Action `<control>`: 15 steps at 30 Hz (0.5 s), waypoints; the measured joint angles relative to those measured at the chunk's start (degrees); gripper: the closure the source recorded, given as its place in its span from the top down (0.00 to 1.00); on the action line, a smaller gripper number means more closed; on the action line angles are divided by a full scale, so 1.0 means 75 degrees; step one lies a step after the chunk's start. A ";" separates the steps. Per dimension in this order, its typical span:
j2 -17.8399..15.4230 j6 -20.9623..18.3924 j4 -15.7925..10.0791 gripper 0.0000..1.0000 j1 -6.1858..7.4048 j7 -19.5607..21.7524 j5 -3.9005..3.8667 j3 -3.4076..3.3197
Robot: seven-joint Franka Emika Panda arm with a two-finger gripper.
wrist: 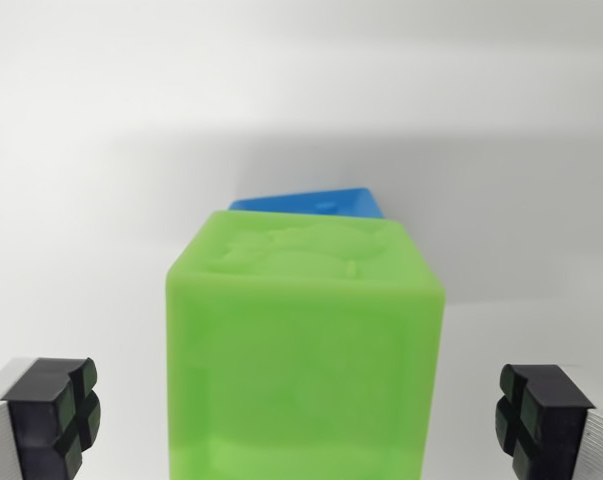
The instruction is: Stack cube
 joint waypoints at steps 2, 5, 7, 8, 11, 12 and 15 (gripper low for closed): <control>-0.0108 -0.0099 -0.0005 1.00 0.0004 0.0007 -0.0010 -0.0006; -0.0247 -0.0233 -0.0009 1.00 0.0010 0.0017 -0.0028 -0.0015; -0.0376 -0.0362 -0.0011 1.00 0.0016 0.0027 -0.0046 -0.0025; -0.0439 -0.0416 -0.0012 1.00 0.0018 0.0030 -0.0052 -0.0029; -0.0595 -0.0567 -0.0013 1.00 0.0024 0.0041 -0.0067 -0.0038; -0.0660 -0.0634 -0.0012 1.00 0.0025 0.0046 -0.0076 -0.0041; -0.0851 -0.0827 -0.0007 1.00 0.0027 0.0064 -0.0104 -0.0048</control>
